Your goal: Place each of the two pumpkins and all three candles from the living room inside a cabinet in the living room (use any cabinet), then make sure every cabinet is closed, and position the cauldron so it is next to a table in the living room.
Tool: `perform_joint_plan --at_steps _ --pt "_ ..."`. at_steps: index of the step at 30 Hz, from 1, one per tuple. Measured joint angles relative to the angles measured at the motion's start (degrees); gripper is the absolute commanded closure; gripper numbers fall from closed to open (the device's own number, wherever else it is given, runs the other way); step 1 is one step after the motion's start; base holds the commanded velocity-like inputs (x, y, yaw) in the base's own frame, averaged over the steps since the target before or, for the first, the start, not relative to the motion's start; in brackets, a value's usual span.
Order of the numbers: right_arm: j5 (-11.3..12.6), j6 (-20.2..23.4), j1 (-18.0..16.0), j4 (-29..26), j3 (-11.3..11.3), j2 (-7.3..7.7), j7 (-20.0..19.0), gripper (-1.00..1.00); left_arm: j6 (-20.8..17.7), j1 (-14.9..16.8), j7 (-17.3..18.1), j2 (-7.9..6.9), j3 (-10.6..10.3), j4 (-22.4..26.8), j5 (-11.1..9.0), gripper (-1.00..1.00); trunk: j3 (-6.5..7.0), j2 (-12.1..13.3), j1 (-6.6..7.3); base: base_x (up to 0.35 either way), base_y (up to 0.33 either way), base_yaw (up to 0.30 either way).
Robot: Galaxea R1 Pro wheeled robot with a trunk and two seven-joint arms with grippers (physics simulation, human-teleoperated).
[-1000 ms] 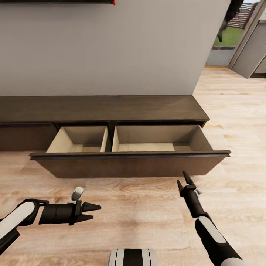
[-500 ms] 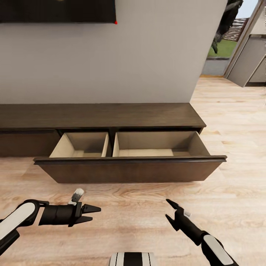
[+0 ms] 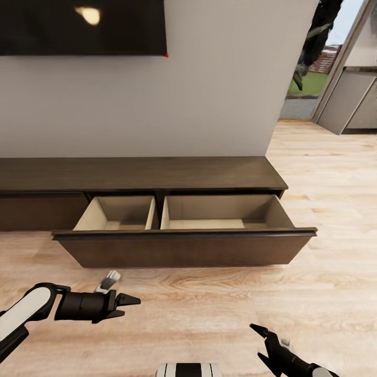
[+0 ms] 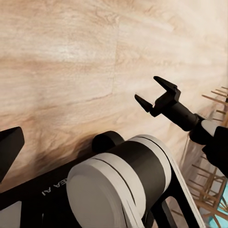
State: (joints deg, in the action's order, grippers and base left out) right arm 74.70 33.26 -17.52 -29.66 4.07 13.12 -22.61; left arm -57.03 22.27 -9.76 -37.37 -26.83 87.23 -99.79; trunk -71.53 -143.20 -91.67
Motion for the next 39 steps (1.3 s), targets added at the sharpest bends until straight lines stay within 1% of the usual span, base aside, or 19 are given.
perform_joint_plan --at_steps 3,6,12,15,17,18,24,27,30,33,35,39 --pt "-0.23 -0.09 0.00 0.55 0.16 0.04 -0.04 -1.00 0.06 0.00 -0.98 0.23 -0.04 0.00 0.00 -1.00 0.54 1.19 0.65 0.000 0.000 0.000" --pt "-0.37 -0.12 0.03 0.97 0.36 0.19 -0.03 -1.00 0.07 0.00 -2.94 0.49 -0.02 0.09 0.00 -1.00 1.08 2.40 1.31 0.000 0.000 0.000" --pt "-0.46 -0.12 0.03 1.06 0.53 0.11 0.02 -1.00 0.08 0.00 -3.79 0.58 -0.06 0.21 -0.01 -1.00 2.16 4.80 2.63 0.000 0.000 0.000" --pt "0.49 0.86 -0.11 1.23 -0.36 0.19 -0.97 -1.00 1.02 -0.70 -4.76 -0.39 -1.03 0.08 1.04 -1.00 2.69 5.99 3.28 0.000 0.000 0.000" --pt "1.17 1.51 -0.11 1.23 -0.36 0.19 -1.07 -1.00 1.66 -0.70 -5.40 -1.03 -1.06 0.08 1.71 -1.00 3.05 6.80 3.72 0.000 0.000 0.000" --pt "1.20 1.49 -0.11 1.23 -0.34 0.15 -0.96 -1.00 1.97 -0.77 -5.72 -1.21 -0.73 -0.13 2.06 -1.00 3.23 7.20 3.94 0.000 0.000 0.000" --pt "0.19 1.33 -0.11 1.32 0.04 0.08 -0.71 -1.00 3.88 -1.03 -7.65 -0.32 -0.74 -2.07 4.06 -1.00 4.30 9.61 5.24 -0.074 0.000 0.000" --pt "0.11 1.32 -0.11 1.32 0.10 0.08 -0.68 -1.00 4.83 -1.05 -8.61 -0.24 -0.70 -3.03 5.08 -1.00 4.84 10.81 5.91 -0.091 0.000 0.000" --pt "0.08 1.35 -0.11 1.33 0.16 0.08 -0.67 -1.00 5.76 -1.06 -9.57 -0.22 -0.62 -4.00 6.16 -1.00 4.85 10.82 5.92 -0.024 0.000 0.000" --pt "0.00 1.34 -0.11 1.32 0.23 0.08 -0.61 -1.00 6.72 -1.06 -10.53 -0.21 -0.64 -4.16 7.14 -1.00 5.38 12.01 6.58 -0.006 0.000 0.000" --pt "-0.47 1.32 -0.11 1.33 0.26 0.06 -0.54 -1.00 7.36 -1.06 -11.17 -0.21 -0.66 -4.15 7.79 -1.00 5.74 12.81 7.02 -0.008 0.000 0.000" --pt "-1.70 1.31 -0.11 1.40 0.28 0.03 -0.45 -1.00 8.65 -1.05 -11.22 -0.21 -0.61 -4.14 9.06 -1.00 6.46 14.42 7.87 -0.189 0.000 0.000"
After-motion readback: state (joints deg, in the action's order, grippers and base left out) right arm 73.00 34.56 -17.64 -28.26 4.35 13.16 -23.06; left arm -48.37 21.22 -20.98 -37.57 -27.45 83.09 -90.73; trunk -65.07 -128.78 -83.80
